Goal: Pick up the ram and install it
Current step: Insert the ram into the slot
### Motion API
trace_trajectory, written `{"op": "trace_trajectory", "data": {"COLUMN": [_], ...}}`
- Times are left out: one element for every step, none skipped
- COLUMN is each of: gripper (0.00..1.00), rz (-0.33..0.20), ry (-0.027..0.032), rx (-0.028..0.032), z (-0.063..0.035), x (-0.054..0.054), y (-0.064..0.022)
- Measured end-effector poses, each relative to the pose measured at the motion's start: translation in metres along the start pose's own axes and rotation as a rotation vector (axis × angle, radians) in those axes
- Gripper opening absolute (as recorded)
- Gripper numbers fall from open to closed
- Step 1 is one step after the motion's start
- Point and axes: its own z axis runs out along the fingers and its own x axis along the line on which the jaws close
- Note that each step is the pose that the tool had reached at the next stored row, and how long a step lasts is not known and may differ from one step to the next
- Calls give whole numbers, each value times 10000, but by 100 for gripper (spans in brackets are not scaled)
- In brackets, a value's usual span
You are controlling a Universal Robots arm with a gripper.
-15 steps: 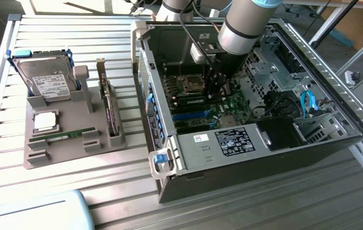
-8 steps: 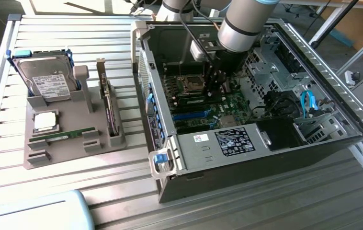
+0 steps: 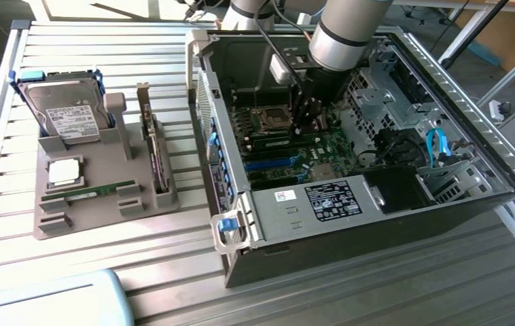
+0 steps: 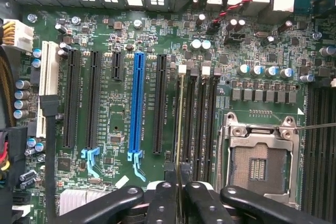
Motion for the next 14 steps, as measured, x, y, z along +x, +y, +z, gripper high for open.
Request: {"op": "trace_trajectory", "data": {"gripper": [13,13,13,13,13,13,14,20,20,20,27,27,27,27], "rz": [10,10,11,9,9,9,9,9,9,9,9,9,9,11], "ry": [1,0,1,2,2,3,3,3,3,3,3,8,19,23], "rx": [0,1,0,0,0,-1,0,0,0,-1,-1,-2,-2,-2], "z": [0,0,0,-1,-1,-1,-1,-1,-1,-1,-1,-1,-2,-3], "x": [0,0,0,0,0,0,0,0,0,0,0,1,1,1], "y": [0,0,0,-1,-1,-1,-1,-1,-1,-1,-1,-1,-1,-1]}}
